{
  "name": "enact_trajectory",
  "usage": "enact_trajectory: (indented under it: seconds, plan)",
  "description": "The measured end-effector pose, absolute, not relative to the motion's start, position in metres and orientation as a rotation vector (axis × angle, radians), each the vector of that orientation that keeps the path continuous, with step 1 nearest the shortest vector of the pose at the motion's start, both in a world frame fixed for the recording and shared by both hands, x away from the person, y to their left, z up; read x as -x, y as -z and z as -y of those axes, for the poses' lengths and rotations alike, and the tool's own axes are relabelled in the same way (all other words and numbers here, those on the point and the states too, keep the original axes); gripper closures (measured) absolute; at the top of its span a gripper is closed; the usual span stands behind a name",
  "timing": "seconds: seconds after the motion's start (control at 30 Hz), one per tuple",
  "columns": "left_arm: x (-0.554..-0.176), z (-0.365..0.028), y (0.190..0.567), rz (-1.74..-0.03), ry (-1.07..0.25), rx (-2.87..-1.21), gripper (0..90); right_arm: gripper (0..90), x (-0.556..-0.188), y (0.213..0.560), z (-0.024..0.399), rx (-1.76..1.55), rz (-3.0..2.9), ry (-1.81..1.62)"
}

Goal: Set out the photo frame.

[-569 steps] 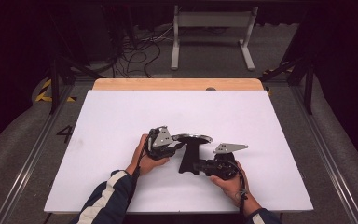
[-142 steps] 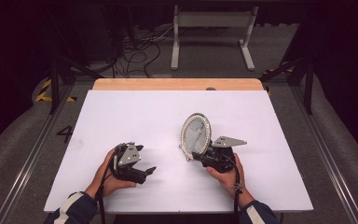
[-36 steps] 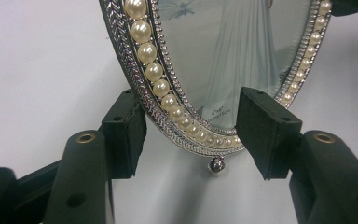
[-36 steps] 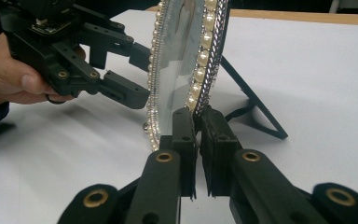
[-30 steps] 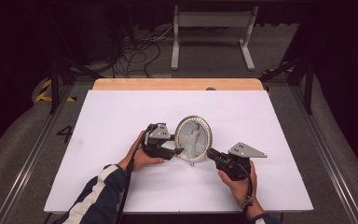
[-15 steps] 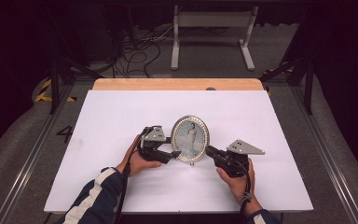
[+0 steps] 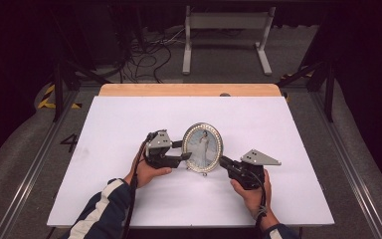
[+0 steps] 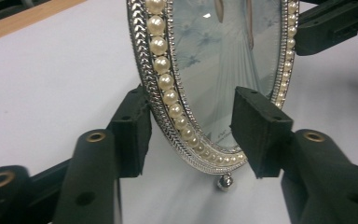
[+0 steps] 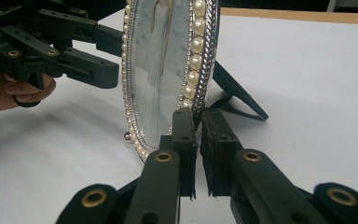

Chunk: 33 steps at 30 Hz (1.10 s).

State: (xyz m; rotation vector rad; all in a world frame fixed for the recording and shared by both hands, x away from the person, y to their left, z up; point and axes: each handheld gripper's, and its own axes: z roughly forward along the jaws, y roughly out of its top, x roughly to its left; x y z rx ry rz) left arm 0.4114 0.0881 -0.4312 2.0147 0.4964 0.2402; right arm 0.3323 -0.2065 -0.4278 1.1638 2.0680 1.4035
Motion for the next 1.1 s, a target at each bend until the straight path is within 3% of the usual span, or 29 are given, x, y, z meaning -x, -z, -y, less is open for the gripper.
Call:
enact_trajectory:
  seconds: [0.37, 1.1]
  plan:
    - [-0.412, -0.099, 0.430, -0.509, -0.222, -2.019, 65.2, 83.8, -0.338, 0.431, 0.204, -1.171, -2.080, -1.394]
    - [-0.400, -0.106, 0.431, -0.530, -0.292, -2.035, 70.4, 83.4, -0.357, 0.430, 0.201, -1.162, -2.091, -1.416]
